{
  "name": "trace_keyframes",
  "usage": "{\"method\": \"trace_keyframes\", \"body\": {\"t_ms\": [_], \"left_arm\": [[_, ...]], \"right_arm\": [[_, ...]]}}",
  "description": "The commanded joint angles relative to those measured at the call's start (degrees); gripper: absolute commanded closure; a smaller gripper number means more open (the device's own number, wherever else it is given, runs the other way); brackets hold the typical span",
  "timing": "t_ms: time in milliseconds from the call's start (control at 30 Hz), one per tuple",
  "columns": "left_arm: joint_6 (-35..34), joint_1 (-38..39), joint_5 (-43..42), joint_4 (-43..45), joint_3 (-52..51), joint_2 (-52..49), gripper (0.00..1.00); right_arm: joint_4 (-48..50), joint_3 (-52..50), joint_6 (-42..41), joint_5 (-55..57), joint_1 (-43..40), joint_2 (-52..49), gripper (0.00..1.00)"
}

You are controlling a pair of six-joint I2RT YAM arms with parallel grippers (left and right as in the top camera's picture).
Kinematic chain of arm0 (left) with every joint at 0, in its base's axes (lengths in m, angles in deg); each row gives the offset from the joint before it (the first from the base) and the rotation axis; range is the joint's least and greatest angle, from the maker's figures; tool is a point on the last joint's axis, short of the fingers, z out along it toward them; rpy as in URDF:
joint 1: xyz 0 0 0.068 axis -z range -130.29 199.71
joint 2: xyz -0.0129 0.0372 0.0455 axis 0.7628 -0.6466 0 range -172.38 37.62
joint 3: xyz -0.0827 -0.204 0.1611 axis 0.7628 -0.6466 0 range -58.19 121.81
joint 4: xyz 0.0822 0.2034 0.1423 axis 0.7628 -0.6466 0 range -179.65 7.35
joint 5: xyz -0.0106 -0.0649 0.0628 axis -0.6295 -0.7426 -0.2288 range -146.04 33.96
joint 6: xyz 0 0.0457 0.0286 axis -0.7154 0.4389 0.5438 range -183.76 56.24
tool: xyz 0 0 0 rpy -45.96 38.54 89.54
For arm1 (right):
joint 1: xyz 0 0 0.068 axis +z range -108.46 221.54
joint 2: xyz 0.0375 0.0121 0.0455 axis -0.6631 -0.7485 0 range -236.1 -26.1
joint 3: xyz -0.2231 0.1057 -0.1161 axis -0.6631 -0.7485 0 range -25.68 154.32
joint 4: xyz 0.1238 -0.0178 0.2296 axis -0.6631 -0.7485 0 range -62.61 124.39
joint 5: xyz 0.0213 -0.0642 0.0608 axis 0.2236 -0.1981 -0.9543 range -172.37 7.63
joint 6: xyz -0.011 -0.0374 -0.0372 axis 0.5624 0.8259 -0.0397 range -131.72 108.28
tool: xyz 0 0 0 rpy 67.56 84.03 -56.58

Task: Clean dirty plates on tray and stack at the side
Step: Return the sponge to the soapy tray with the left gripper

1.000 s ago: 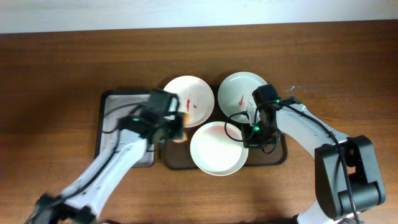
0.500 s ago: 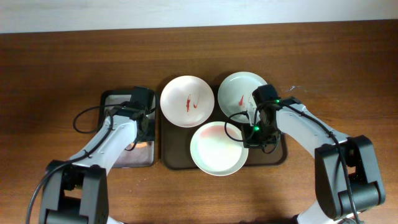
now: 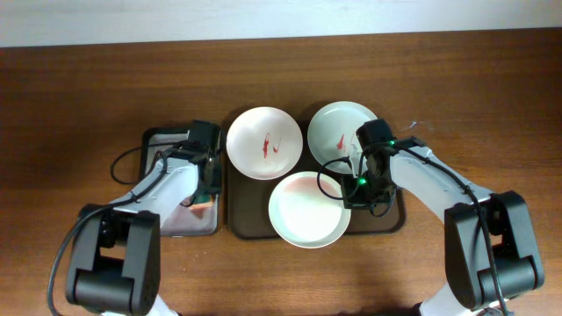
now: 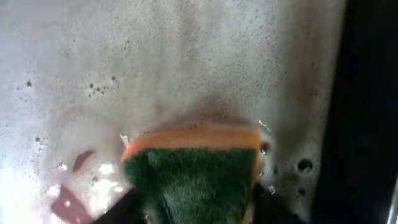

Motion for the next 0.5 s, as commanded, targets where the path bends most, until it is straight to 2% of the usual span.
{"method": "trace_keyframes", "body": {"t_ms": [0,100,133,167,200,233,333,367,433,467], "left_arm": [[0.07,0.0,-0.85,1.33,0.22,-2.08,1.0],[0.13,-0.7,-0.85,1.01,1.29,-1.7,1.0],[0.11,-1.55,-0.9,0.33,2.01,-1.31,0.9],[0.11,-2.6,-1.57,-0.79,3.15,-0.87,0.44],[0.11,-3.13,-2.05,-1.73,3.72,-0.72,0.29],[0.11,-3.45,-2.89,-2.75,3.93,-0.68,0.27],[0.11,-3.43,-7.37,-7.23,3.91,-0.7,0.28],[0.11,-3.41,-8.94,-8.07,3.91,-0.7,0.32],[0.11,-3.41,-10.56,-8.5,3.91,-0.7,0.57],[0.11,-3.41,-10.54,-8.79,3.91,-0.7,0.64]], "right_arm": [[-0.42,-0.46,0.37,1.38,0.26,-0.48,0.96],[-0.59,-0.46,0.37,1.38,0.26,-0.48,0.96],[-0.59,-0.46,0.37,1.38,0.26,-0.48,0.96],[-0.59,-0.46,0.37,1.38,0.26,-0.48,0.96],[-0.59,-0.46,0.37,1.38,0.26,-0.46,0.96],[-0.57,-0.46,0.37,1.38,0.26,-0.46,0.96],[-0.57,-0.46,0.37,1.38,0.26,-0.48,0.96],[-0.57,-0.46,0.37,1.38,0.26,-0.48,0.96],[-0.59,-0.46,0.37,1.38,0.26,-0.48,0.96],[-0.59,-0.46,0.37,1.38,0.26,-0.48,0.96]]}}
